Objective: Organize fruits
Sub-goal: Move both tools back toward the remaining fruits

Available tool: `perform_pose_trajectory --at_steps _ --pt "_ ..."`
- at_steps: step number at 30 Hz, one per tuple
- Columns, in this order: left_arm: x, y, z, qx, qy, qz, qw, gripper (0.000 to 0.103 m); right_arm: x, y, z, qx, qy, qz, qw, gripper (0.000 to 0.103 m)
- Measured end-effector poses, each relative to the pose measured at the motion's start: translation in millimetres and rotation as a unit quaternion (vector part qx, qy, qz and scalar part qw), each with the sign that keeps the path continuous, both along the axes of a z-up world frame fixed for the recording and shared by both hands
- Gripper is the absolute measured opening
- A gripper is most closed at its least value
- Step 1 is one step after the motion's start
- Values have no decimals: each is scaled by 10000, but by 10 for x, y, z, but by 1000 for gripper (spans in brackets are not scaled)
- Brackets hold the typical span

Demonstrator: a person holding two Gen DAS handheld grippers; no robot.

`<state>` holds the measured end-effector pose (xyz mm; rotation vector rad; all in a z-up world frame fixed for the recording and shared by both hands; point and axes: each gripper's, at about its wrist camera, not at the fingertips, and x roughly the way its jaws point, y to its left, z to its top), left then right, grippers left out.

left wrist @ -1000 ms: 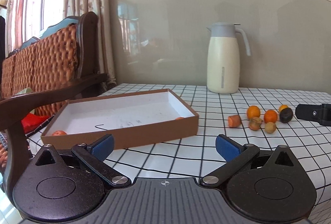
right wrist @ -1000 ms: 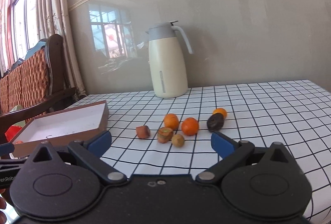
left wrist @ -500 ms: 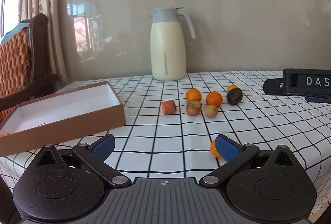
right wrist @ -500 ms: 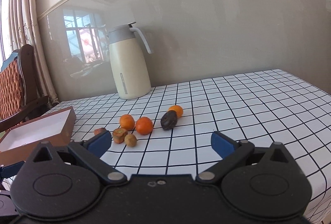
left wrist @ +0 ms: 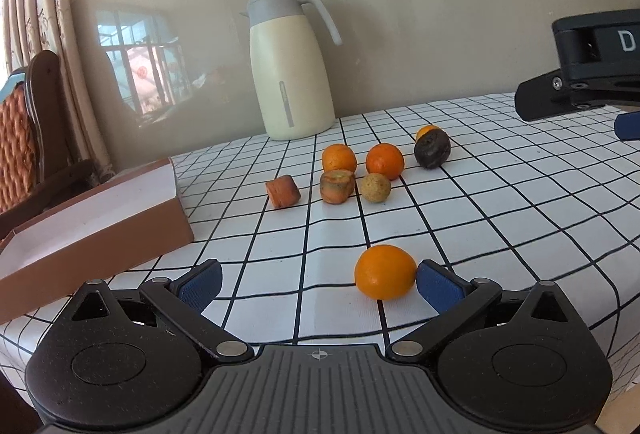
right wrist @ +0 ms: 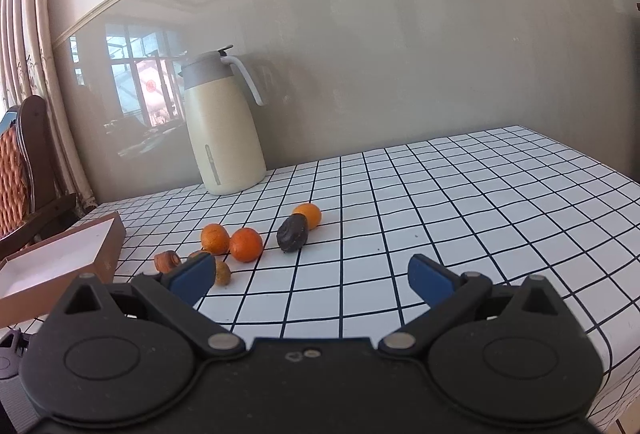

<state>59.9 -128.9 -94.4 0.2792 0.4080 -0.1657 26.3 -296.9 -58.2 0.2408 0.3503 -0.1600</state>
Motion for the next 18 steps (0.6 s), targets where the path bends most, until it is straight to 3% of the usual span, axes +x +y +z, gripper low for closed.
perform_pose_trajectory --at_steps 3,11,15,18 --pt "119 16 55 50 -228 164 9996 103 52 -12 -14 13 17 6 10000 97" --pt "478 217 89 -201 -316 551 9978 103 269 46 -82 -23 97 113 9999 97" --pt "527 383 87 -487 -283 893 9944 103 370 99 -111 -30 126 207 9997 97" --pt "477 425 107 -705 -228 748 9944 103 425 135 -133 -57 155 258 9995 97"
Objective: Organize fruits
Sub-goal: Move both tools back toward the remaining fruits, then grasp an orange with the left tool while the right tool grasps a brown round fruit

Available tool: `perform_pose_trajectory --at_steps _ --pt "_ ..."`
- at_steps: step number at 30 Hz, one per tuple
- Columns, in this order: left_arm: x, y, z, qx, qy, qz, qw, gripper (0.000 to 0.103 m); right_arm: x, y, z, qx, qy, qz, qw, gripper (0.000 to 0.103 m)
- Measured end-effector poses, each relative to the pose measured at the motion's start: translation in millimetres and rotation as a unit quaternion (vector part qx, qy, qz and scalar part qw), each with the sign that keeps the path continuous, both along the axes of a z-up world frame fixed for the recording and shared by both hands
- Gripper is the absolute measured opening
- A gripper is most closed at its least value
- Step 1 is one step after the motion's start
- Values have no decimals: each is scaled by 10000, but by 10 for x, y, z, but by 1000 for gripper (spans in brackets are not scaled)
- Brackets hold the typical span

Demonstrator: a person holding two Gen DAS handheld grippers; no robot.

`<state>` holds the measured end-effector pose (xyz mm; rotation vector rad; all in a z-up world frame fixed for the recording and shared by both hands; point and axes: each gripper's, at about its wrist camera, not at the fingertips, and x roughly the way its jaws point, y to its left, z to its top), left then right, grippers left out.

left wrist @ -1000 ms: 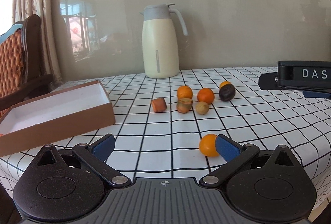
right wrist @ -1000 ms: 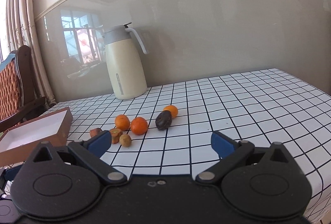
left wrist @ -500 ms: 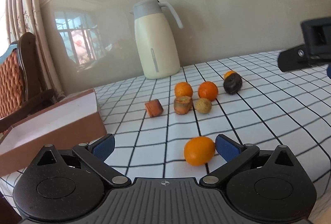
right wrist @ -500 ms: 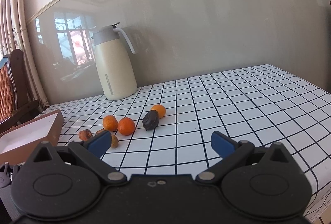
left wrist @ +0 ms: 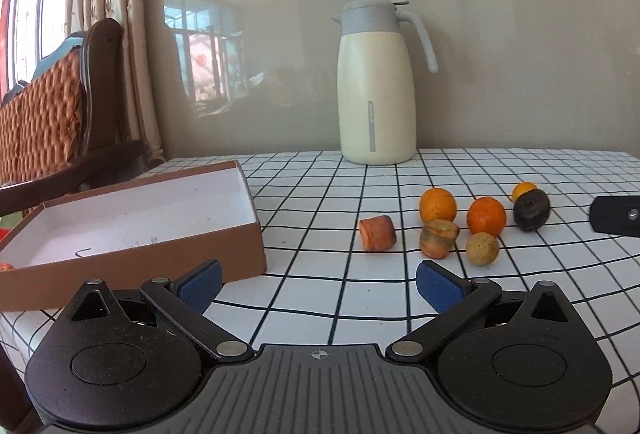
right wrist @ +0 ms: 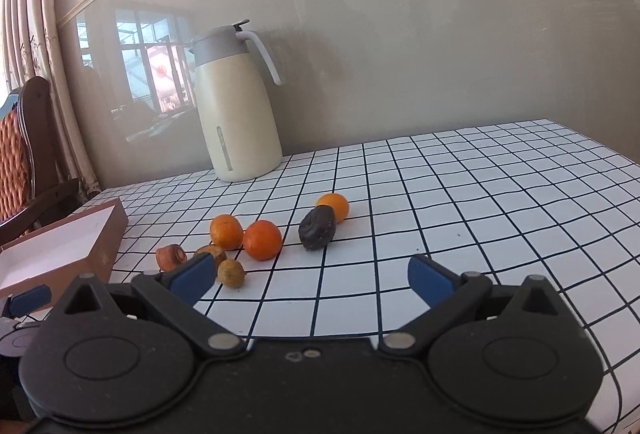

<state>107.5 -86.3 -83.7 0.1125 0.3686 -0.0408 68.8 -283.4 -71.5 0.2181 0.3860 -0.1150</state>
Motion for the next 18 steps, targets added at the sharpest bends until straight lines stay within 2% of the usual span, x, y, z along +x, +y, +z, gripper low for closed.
perform_pose_trajectory --at_steps 6,12,13,15,18 --pt "-182 -254 -72 86 145 -767 9969 103 11 -62 -19 4 6 -142 9999 97" --pt "-187 -473 -134 118 258 -1107 9935 102 -9 -180 -25 6 22 -275 9996 97" --pt "-176 -497 -131 118 255 -1138 9931 100 -11 -193 -24 6 24 -288 9996 97" --pt "-134 -547 -130 67 349 -1242 9916 90 -14 -213 -18 -3 13 -304 9995 97" --pt "-98 -592 -156 -3 448 -1264 9910 88 -19 -241 -5 5 -6 -317 9995 97"
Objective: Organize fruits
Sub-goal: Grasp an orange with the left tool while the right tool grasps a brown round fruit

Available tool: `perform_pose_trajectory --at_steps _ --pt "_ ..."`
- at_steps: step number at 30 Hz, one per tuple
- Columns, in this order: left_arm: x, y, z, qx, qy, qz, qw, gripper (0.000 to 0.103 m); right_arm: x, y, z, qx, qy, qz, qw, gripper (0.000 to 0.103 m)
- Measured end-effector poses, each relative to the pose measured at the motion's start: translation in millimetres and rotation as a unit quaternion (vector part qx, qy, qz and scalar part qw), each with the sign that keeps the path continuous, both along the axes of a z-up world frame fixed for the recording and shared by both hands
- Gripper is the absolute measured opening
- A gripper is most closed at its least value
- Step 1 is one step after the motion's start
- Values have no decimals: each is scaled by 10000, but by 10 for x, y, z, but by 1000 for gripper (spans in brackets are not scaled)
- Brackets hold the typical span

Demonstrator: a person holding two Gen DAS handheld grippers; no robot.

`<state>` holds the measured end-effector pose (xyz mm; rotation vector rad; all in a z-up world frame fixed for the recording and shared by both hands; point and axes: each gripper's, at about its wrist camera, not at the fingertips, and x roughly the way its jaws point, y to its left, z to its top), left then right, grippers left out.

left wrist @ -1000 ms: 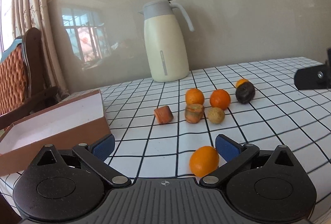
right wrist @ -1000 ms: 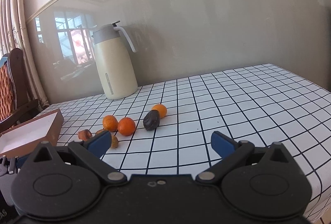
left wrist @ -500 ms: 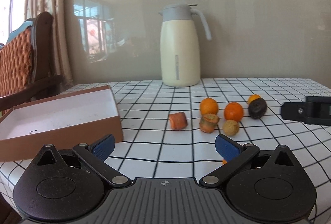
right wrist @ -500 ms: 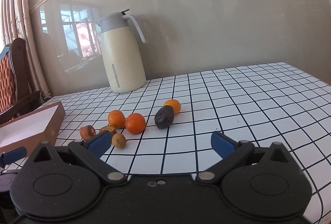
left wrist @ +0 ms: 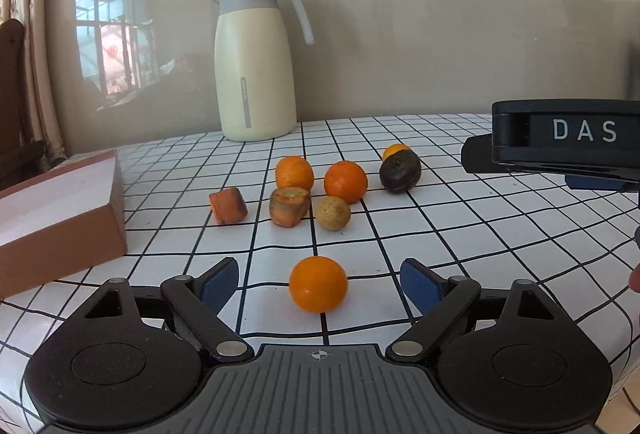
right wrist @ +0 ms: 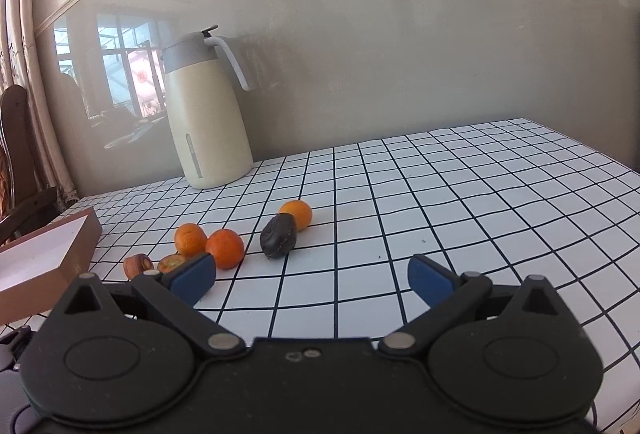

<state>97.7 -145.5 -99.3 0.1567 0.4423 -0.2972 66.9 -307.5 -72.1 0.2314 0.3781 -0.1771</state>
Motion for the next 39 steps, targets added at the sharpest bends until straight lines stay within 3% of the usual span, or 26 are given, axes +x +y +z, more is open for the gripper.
perform_pose_trajectory --at_steps 1,3,7,12,15,32,36,39 --pt "1 -10 -13 -1 0 0 10000 87 -1 -10 2 1 -8 -7 10000 97" --pt "14 -19 -26 -5 37 -27 10000 75 -10 -30 0 12 -15 -23 10000 97" --pt "49 -60 -69 -72 94 -79 9999 65 -2 -43 -19 33 23 -13 10000 96" --pt "36 -27 -77 -177 92 -118 9997 41 74 22 -23 2 65 125 9999 96" --pt "47 45 -81 -243 90 -53 9997 33 168 102 -28 -29 87 262 9996 95" --pt "243 554 -100 -323 57 635 9974 33 702 556 -176 -110 542 911 9943 65" --pt "271 662 -103 -338 65 763 9965 33 828 679 -193 -155 660 1060 9921 42" --pt "282 709 -104 -330 60 804 9962 33 893 738 -201 -196 707 1089 9913 37"
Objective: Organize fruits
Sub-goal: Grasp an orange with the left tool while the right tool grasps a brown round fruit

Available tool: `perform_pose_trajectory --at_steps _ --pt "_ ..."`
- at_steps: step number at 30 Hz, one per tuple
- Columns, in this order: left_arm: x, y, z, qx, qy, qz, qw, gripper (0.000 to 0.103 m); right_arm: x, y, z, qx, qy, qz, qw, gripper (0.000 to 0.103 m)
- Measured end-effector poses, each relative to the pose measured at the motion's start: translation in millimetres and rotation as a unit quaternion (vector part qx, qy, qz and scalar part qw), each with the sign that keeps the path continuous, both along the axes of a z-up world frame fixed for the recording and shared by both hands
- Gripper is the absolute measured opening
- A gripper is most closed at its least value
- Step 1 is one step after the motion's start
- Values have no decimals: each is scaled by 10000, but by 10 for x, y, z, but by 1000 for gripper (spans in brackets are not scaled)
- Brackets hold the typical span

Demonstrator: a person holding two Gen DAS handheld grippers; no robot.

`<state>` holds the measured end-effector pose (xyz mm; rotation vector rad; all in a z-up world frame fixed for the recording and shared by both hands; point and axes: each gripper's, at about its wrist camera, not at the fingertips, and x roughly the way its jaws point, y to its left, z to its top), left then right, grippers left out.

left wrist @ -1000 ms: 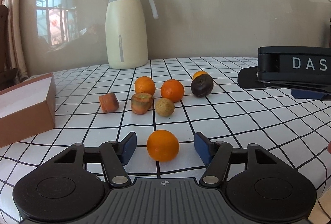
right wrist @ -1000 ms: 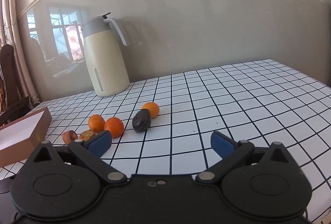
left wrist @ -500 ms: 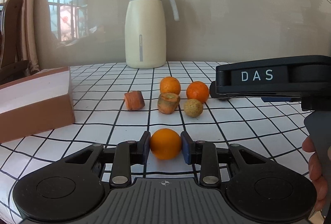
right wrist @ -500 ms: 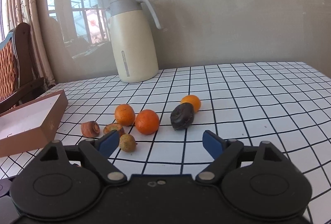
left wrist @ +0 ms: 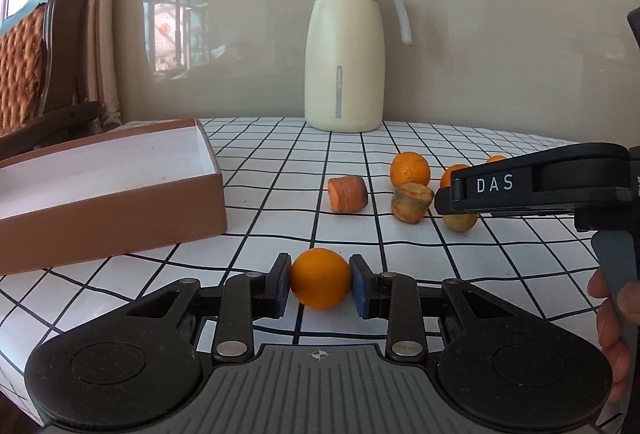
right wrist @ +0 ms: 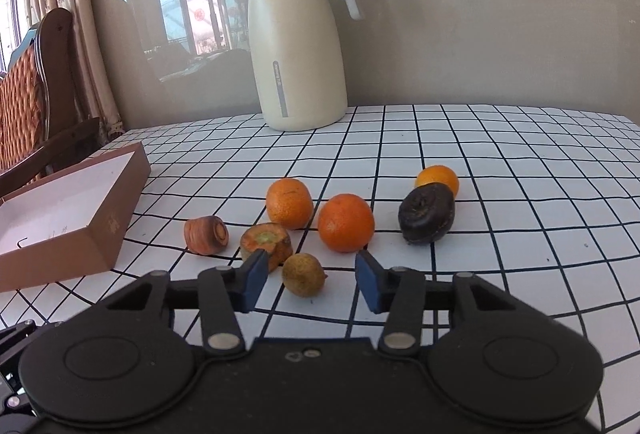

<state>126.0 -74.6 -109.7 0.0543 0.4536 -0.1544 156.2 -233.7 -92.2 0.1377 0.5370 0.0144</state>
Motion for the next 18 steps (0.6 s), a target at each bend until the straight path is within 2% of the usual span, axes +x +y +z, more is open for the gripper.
perform_pose_trajectory --at_steps 1,2,6,18 --pt "-1 13 0 8 -1 5 10000 33 15 10 -5 -3 17 11 10000 28" --pt "2 24 1 16 0 12 10000 33 28 16 -12 9 53 25 10000 25" --pt "7 50 -1 31 5 45 10000 33 65 31 -57 45 153 42 9999 18" --pt "-30 63 -5 54 -20 84 9999 33 -55 20 -45 -25 171 35 9998 17"
